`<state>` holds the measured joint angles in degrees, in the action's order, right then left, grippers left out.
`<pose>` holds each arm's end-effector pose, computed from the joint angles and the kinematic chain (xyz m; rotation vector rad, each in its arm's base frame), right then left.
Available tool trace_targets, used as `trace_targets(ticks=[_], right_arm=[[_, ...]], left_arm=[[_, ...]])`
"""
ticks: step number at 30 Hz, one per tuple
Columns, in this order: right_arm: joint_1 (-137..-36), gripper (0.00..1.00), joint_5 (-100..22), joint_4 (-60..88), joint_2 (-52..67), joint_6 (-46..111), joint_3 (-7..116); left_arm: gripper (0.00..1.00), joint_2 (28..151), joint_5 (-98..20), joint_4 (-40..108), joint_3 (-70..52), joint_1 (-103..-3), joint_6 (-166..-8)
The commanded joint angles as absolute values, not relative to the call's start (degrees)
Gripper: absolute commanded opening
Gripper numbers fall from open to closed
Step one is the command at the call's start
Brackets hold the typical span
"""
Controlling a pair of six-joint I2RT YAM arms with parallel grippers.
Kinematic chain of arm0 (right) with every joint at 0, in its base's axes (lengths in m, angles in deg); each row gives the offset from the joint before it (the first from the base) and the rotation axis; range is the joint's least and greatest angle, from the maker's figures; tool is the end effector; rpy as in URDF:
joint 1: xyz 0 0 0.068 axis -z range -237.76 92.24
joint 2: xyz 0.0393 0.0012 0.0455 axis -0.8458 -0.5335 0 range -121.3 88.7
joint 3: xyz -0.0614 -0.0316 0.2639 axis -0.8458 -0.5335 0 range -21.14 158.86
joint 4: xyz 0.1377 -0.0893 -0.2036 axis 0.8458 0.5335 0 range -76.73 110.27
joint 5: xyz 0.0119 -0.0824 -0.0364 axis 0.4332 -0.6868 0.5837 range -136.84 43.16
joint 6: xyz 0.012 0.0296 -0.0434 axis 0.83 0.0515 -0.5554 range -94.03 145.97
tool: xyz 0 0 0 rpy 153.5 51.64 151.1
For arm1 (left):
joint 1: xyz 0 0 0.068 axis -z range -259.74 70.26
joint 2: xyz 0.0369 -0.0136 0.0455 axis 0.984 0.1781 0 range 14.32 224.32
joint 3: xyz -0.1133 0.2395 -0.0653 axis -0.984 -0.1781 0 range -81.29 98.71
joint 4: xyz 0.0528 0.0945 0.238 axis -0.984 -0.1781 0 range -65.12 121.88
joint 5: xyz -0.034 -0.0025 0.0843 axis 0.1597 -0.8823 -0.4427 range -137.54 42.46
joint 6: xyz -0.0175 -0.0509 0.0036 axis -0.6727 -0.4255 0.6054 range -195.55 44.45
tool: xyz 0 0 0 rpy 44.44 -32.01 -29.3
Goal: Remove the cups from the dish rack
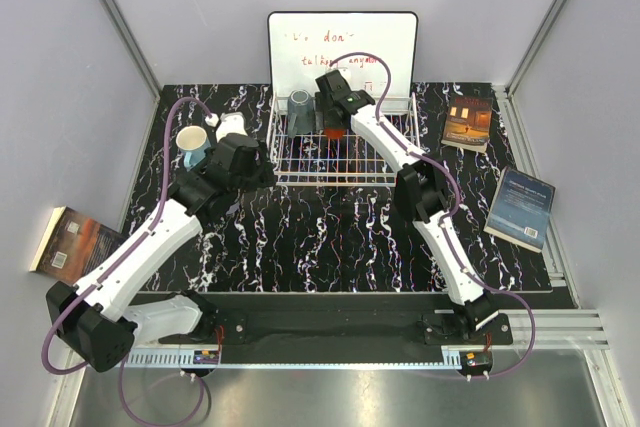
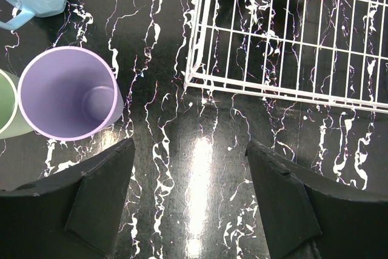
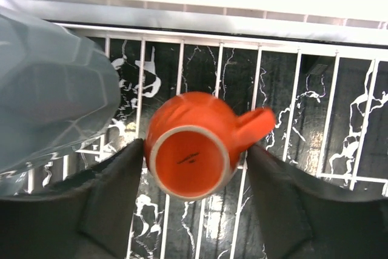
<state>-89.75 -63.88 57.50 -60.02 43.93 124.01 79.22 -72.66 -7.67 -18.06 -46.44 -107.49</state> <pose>0.4859 0.2912 0.2153 -0.1526 2.3539 0.0639 0.2043 -0.1162 0.3354 -0.1964 2.2042 -0.1247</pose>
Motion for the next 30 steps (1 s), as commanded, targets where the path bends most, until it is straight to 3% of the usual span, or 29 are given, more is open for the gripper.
trace_targets(ticks=[1, 6, 9, 10, 13, 30], right_arm=[[-89.7, 0.66, -66.4, 55.8, -61.2, 43.8, 125.0], [-89.7, 0.49, -65.9, 55.8, -60.6, 43.4, 123.5], [-89.7, 0.33, -65.3, 55.9, -59.7, 42.9, 122.5], [-89.7, 0.21, -65.2, 55.8, -59.6, 42.7, 122.2], [-89.7, 0.00, -64.9, 55.9, -58.4, 42.1, 121.2], [-89.4, 0.00, -61.8, 53.4, -38.1, 43.0, 104.8]], left_arm=[[0.79, 77.3, -72.5, -6.2, -18.4, -46.3, -107.1], [0.79, 77.3, -72.3, -6.3, -18.7, -46.3, -107.0], [0.79, 77.4, -72.3, -6.2, -18.7, -46.3, -107.0], [0.79, 77.6, -72.4, -6.2, -18.7, -46.3, -106.9], [0.79, 78.2, -72.2, -6.1, -18.3, -46.3, -106.9], [0.79, 83.4, -71.1, -2.0, -15.0, -46.3, -107.1]])
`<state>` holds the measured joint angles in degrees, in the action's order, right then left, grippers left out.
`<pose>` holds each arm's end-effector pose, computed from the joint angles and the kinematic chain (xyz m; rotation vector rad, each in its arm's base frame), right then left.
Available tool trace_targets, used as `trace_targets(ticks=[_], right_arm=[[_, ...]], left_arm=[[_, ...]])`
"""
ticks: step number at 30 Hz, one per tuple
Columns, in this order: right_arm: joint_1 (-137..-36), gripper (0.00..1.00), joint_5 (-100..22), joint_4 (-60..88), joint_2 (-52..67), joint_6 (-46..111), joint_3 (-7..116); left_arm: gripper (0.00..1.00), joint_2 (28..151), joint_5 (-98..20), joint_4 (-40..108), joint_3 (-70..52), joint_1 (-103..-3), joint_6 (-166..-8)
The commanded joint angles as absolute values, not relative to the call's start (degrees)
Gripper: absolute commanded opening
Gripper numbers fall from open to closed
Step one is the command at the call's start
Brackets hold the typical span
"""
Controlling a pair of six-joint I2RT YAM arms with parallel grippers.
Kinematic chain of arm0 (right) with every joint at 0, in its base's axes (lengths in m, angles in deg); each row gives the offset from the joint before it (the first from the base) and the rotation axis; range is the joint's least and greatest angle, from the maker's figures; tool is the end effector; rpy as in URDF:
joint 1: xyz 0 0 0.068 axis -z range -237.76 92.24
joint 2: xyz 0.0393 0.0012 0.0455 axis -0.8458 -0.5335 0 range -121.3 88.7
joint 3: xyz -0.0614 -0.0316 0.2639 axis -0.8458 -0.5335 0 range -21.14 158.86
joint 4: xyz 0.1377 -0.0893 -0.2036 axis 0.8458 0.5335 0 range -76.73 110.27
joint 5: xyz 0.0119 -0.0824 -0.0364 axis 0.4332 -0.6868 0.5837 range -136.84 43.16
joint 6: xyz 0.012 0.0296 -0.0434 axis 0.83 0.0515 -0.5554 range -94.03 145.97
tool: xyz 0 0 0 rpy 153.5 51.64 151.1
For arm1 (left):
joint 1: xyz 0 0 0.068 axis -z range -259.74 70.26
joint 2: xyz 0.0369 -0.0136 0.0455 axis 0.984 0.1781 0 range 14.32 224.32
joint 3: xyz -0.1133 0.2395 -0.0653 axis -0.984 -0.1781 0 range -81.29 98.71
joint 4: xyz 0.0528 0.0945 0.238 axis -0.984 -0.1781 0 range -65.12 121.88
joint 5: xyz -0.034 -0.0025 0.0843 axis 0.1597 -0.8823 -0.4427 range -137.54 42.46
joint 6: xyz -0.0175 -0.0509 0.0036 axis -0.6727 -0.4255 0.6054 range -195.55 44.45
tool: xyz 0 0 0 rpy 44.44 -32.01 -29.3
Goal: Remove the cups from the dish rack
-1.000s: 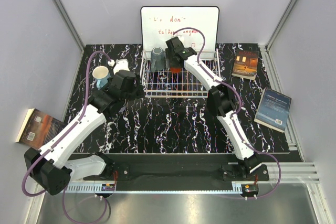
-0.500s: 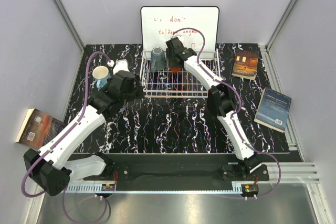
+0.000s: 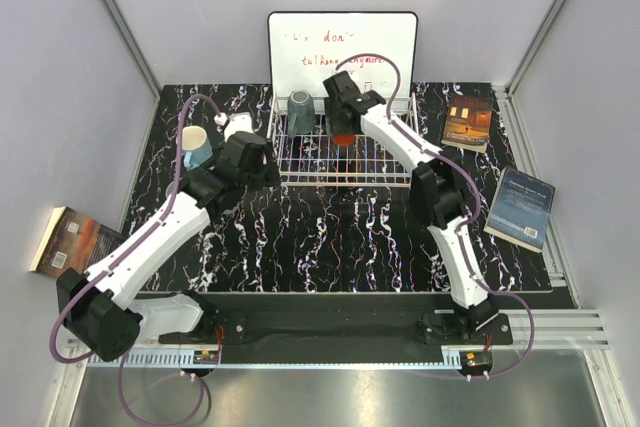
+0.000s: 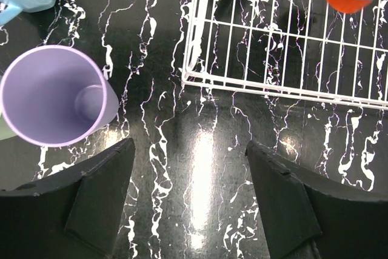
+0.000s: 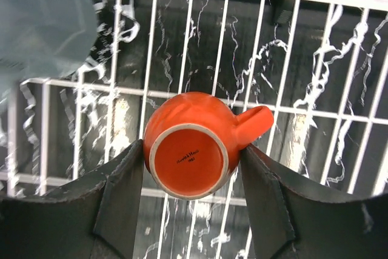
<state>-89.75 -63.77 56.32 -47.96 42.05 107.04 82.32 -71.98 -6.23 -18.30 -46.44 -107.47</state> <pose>0.4553 0.2722 0.2334 -0.2100 2.4083 0.0150 0.2154 -0.1239 0.3239 -0.1830 2.2375 -0.1142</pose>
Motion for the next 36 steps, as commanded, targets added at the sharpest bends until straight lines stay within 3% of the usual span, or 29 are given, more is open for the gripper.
trace_targets(ticks=[1, 8, 15, 21, 30, 36], right_arm=[[-89.3, 0.00, -60.7, 52.0, -35.7, 43.5, 101.9], [-87.4, 0.00, -53.7, 46.0, -25.8, 47.1, 88.7], [-84.7, 0.00, -37.5, 31.5, -12.4, 55.0, 71.9], [-79.8, 0.00, -24.2, 15.1, -3.1, 65.9, 57.5], [-72.5, 0.00, -2.4, -30.4, -1.6, 99.5, 37.2], [-72.4, 0.00, -0.1, -52.3, -7.3, 113.3, 32.8]], left_arm=[[0.79, 83.6, -70.9, -1.2, -14.9, -46.3, -107.0], [0.79, 86.3, -68.7, 1.9, -13.1, -46.3, -107.5], [0.80, 88.9, -63.5, 7.4, -10.1, -46.7, -106.9], [0.81, 87.8, -51.0, 20.6, -16.5, -51.9, -114.7], [0.80, 89.9, -36.0, 34.8, -21.4, -56.8, -124.1], [0.68, 91.9, -27.0, 44.4, -22.6, -56.9, -129.4]])
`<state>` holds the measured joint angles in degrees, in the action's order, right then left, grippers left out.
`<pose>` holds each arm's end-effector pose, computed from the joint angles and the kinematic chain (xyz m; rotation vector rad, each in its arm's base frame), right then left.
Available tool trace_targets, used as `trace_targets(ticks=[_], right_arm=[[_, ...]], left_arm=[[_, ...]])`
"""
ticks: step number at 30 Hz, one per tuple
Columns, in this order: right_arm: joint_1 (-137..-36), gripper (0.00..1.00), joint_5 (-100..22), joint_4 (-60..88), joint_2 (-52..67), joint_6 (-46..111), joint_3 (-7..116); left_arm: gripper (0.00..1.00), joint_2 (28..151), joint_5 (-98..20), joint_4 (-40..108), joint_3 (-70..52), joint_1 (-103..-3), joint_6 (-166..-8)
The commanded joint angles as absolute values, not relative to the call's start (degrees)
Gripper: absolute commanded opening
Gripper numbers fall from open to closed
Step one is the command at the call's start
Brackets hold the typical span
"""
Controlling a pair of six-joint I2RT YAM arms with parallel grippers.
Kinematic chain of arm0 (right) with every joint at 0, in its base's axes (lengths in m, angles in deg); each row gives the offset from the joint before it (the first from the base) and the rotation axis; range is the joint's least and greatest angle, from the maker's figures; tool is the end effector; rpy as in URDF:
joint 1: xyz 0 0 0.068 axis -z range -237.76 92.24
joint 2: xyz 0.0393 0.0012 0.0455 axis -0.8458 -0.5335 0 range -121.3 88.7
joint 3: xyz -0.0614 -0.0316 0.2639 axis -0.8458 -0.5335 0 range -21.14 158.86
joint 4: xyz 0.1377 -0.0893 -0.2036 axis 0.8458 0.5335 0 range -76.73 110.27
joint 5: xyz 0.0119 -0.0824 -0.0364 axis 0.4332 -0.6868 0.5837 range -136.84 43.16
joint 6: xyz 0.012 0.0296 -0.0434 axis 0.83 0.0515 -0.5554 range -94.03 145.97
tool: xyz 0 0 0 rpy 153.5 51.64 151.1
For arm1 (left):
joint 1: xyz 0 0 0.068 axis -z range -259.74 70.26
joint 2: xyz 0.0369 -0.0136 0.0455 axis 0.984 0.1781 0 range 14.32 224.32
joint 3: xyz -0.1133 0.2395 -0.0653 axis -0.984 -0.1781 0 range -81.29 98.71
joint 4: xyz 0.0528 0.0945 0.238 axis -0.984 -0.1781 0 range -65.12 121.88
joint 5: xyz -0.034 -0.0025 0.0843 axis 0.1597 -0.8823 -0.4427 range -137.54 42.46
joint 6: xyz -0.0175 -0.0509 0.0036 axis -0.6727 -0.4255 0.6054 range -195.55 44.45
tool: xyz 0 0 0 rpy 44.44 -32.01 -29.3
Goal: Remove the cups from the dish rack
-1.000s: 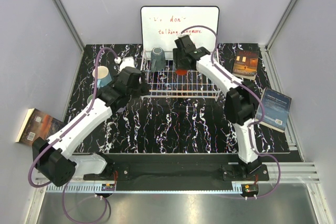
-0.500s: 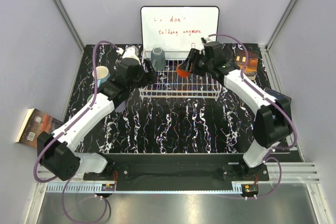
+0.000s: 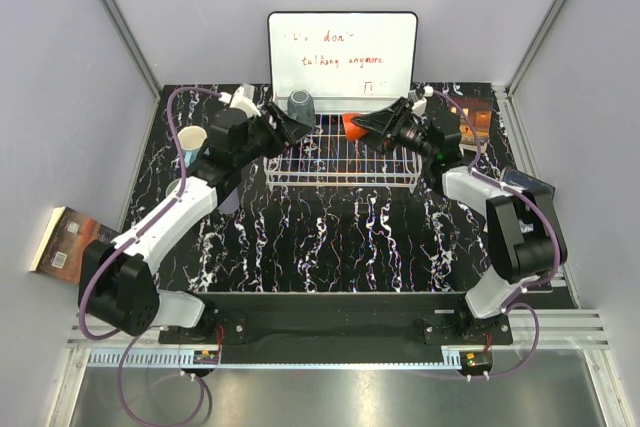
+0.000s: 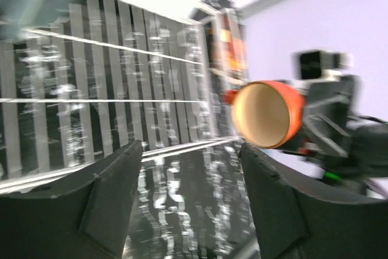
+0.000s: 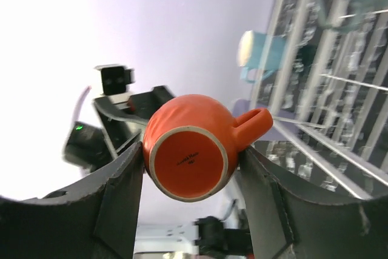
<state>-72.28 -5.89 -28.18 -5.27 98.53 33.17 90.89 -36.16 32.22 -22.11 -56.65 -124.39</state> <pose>0.3484 0.1143 0.2698 0.2540 1.8189 1.6819 0.2865 -0.1299 0.3224 -0.3014 1.9774 -1.0267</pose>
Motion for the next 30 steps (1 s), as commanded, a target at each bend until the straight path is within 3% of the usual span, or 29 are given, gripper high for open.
trace_targets(ticks=[1, 13, 30], right_arm=[[-72.4, 0.00, 0.2, -54.5, -8.2, 114.1, 32.9], [-73.5, 0.00, 0.8, -57.8, -10.7, 116.9, 33.4], [-75.7, 0.00, 2.4, -53.8, -6.3, 113.1, 29.8]], left_arm=[[0.66, 91.8, -26.0, 46.5, -22.9, -56.5, -129.6], [0.67, 89.9, -29.3, 50.5, -22.0, -49.5, -122.2], [0.72, 92.3, -34.5, 49.8, -15.2, -49.3, -119.8]])
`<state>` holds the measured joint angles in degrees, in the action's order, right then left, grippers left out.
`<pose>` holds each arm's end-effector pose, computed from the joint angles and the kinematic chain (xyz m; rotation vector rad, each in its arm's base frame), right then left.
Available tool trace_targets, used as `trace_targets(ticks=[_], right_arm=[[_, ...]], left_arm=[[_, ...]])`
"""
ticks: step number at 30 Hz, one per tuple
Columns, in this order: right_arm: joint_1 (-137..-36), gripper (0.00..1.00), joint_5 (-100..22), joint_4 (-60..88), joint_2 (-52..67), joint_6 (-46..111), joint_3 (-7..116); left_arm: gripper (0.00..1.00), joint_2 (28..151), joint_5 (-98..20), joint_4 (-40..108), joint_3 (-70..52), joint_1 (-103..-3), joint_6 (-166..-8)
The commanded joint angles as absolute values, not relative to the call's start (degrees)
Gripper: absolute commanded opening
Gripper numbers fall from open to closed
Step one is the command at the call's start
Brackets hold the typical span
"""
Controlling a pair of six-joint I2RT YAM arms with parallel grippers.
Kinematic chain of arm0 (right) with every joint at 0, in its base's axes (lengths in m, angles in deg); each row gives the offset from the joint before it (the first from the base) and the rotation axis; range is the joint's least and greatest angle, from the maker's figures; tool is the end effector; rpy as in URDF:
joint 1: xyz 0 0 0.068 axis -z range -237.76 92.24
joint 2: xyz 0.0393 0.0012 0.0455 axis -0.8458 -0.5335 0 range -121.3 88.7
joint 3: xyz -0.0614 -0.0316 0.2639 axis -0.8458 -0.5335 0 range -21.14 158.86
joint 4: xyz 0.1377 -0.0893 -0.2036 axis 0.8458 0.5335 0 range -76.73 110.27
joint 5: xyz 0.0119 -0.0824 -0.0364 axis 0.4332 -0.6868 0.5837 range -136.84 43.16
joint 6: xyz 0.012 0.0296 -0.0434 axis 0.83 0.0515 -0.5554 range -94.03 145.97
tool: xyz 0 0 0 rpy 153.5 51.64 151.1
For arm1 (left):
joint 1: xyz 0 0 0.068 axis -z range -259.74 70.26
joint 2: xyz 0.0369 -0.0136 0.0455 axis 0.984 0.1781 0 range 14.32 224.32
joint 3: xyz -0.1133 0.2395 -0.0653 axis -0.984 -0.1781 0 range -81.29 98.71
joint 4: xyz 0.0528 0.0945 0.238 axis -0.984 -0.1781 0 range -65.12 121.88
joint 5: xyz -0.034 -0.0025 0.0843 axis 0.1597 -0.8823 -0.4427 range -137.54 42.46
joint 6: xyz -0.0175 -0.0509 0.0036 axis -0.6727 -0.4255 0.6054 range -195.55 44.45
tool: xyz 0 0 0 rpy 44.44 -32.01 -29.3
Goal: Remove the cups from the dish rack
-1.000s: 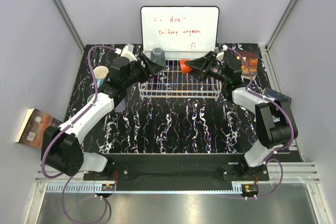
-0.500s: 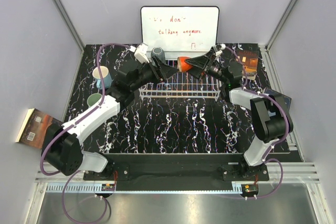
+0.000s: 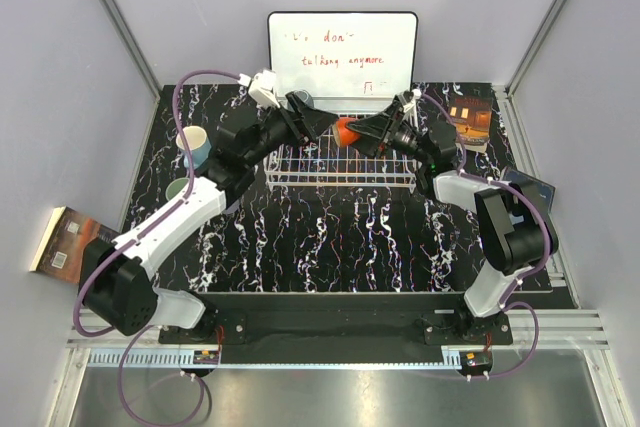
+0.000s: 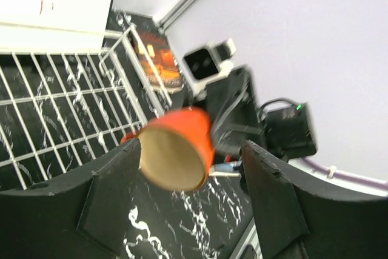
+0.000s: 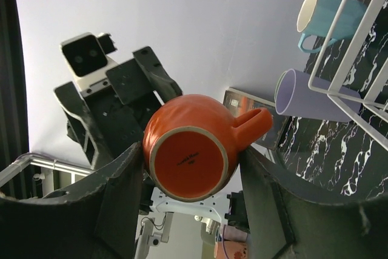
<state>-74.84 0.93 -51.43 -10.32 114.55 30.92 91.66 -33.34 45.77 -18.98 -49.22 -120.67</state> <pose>0.3417 0.1326 0.2659 0.1345 1.7063 1.9889 0.2736 -0.1715 0.3633 -0.0104 1.7307 -1.2014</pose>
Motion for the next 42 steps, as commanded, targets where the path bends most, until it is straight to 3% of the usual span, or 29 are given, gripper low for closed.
trace_targets(ticks=[1, 33, 42], right_arm=[[-75.9, 0.00, 2.5, -53.9, -6.1, 113.0, 29.6], [-76.5, 0.00, 1.9, -51.6, -7.5, 110.1, 34.3], [-78.2, 0.00, 2.1, -51.5, -8.8, 110.0, 35.2]], left_arm=[[0.71, 92.5, -34.0, 50.1, -15.1, -49.4, -120.2], [0.67, 88.1, -28.9, 50.8, -22.1, -48.8, -128.0], [0.62, 89.9, -27.2, 52.9, -21.4, -48.2, -129.4]])
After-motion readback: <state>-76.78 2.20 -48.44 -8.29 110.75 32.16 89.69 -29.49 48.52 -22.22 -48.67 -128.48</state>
